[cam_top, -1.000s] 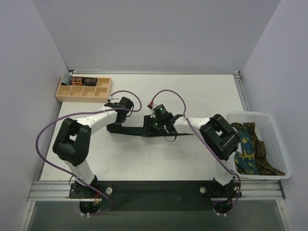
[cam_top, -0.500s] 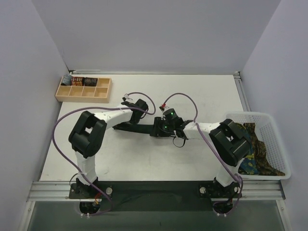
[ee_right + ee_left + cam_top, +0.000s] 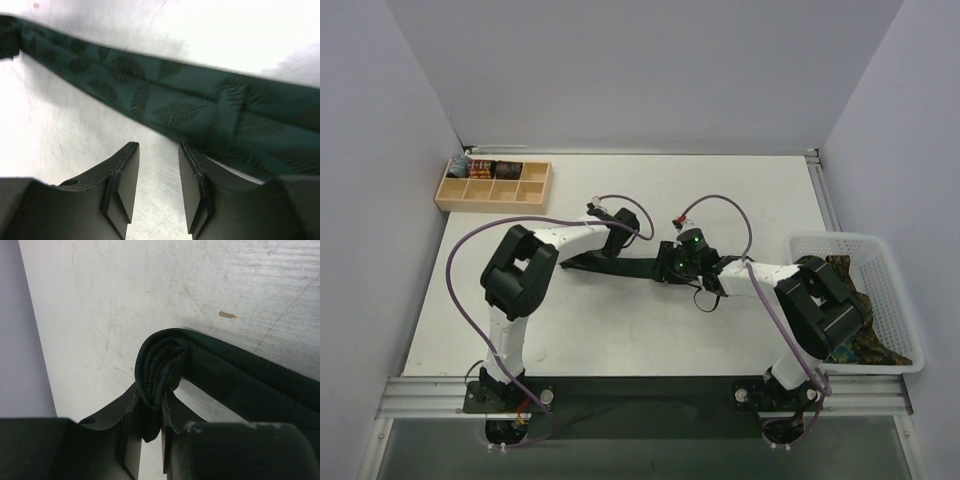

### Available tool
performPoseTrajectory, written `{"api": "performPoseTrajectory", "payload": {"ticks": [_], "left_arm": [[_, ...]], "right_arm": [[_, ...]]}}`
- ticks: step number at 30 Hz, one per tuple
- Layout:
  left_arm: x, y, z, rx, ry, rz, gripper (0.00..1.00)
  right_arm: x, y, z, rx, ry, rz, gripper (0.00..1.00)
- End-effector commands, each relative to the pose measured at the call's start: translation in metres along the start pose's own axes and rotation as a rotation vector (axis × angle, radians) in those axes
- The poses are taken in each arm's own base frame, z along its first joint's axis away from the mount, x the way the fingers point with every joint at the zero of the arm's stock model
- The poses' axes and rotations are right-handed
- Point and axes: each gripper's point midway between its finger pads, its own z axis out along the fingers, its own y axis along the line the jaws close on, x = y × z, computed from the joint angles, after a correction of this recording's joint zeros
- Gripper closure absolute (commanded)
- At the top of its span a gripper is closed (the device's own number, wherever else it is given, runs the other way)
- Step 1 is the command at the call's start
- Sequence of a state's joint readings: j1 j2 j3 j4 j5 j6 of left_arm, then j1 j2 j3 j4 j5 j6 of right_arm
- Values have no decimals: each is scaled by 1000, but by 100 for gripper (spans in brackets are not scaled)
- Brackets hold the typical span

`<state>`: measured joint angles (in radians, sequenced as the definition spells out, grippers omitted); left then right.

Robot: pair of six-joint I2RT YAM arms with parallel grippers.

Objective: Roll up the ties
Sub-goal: Roll the tie

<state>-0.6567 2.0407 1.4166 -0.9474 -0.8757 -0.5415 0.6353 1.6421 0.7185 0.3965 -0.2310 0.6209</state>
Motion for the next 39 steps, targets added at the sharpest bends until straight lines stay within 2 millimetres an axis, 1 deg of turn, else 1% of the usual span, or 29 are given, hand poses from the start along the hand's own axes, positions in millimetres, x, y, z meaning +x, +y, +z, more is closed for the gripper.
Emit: {"api": "performPoseTrajectory", "payload": {"ticks": [1, 3, 5, 8, 10, 12, 13, 17, 20, 22, 28, 34, 36, 39], "left_arm": [[-8, 6, -7, 11, 0, -12, 100], [-5, 9, -7, 2, 6, -10, 100], [2, 17, -6, -19, 25, 2, 100], [12, 29, -1, -46, 59, -3, 100], [10, 33, 0, -54, 53, -19, 100], [4, 35, -1, -61, 41, -22, 100], [3, 34, -1, -61, 38, -14, 100], [6, 34, 3, -80, 54, 11, 100], [9, 33, 8, -90, 78, 26, 100], [6, 31, 9, -91, 76, 23, 99], [-4, 22, 10, -84, 68, 27, 97], [-8, 11, 14, -108, 52, 62, 96], [-13, 11, 14, -121, 38, 65, 93], [-17, 11, 18, -151, 27, 93, 92]], "right_arm": [[-32, -7, -10, 24, -107, 12, 63], [-39, -15, -13, 46, -128, 24, 63], [-43, -24, -16, 78, -140, 37, 63], [-44, -36, -19, 117, -144, 53, 63], [-44, -43, -19, 136, -146, 61, 63], [-45, -47, -19, 142, -148, 68, 63], [-46, -48, -19, 144, -148, 72, 63], [-44, -59, -16, 175, -130, 93, 63], [-46, -61, -12, 180, -122, 92, 64], [-48, -61, -11, 178, -118, 94, 64], [-37, -65, -3, 178, -71, 101, 64], [-36, -62, 1, 160, -54, 94, 64], [-36, -61, 1, 155, -52, 93, 64], [-32, -62, 3, 155, -43, 97, 64]]}}
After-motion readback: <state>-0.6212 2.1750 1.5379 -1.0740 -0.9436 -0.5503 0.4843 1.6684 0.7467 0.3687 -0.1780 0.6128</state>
